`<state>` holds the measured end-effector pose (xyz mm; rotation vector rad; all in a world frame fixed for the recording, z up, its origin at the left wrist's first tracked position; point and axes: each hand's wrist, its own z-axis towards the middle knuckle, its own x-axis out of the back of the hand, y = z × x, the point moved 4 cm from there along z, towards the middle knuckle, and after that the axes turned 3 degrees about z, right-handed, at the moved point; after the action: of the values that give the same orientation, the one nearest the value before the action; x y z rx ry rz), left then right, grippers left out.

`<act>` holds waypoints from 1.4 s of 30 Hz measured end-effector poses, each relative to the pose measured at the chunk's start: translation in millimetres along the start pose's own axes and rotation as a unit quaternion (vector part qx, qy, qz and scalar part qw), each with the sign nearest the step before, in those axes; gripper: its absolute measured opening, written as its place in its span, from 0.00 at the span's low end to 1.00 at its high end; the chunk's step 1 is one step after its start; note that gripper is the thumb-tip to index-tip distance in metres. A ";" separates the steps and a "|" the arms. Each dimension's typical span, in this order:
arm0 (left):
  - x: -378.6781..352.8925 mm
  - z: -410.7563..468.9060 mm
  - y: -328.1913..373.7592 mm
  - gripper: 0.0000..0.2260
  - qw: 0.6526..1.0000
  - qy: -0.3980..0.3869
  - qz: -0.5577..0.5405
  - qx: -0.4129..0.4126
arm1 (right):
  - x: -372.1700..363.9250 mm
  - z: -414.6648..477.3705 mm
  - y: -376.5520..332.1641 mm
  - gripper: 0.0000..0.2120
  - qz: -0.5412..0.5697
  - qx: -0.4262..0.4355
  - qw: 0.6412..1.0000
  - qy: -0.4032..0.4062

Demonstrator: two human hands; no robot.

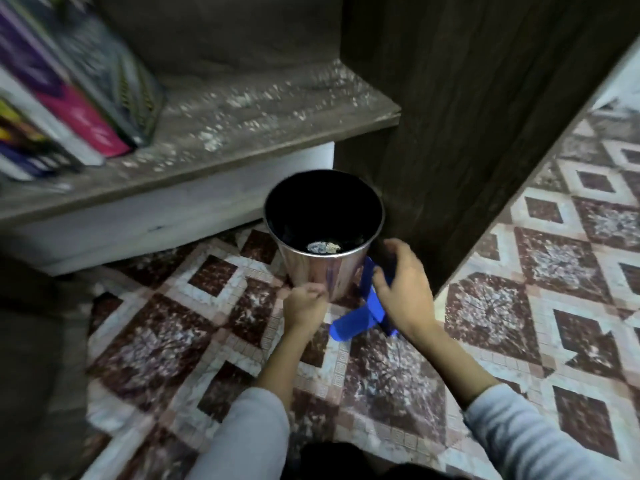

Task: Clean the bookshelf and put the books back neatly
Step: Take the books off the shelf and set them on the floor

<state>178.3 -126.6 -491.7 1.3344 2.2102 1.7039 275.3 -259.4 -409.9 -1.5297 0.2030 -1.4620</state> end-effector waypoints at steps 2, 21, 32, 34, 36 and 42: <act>27.7 -10.5 28.3 0.05 0.999 0.000 -0.027 -0.032 | 13.0 6.3 -36.4 0.20 0.038 0.043 0.998 0.036; 318.5 -155.3 159.7 0.09 0.913 0.329 0.023 -0.240 | 45.2 -6.8 -295.9 0.13 0.228 0.247 0.941 0.050; 366.2 -109.2 191.9 0.25 0.818 0.405 0.288 -0.289 | -16.2 53.3 -363.6 0.33 0.096 0.251 0.946 -0.184; 375.5 -97.1 198.7 0.29 0.805 0.411 0.324 -0.281 | -24.9 67.6 -380.8 0.34 0.071 0.264 0.941 -0.201; 385.6 -84.0 205.1 0.31 0.787 0.422 0.358 -0.272 | -31.8 82.6 -399.2 0.33 0.052 0.279 0.938 -0.200; 402.2 -59.3 208.9 0.30 0.774 0.433 0.391 -0.247 | -52.1 111.3 -442.2 0.26 0.022 0.307 0.932 -0.189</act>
<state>19.1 90.9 -122.6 1.5935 1.1170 3.4526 142.6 60.3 -108.6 -1.2342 -0.4164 -1.0256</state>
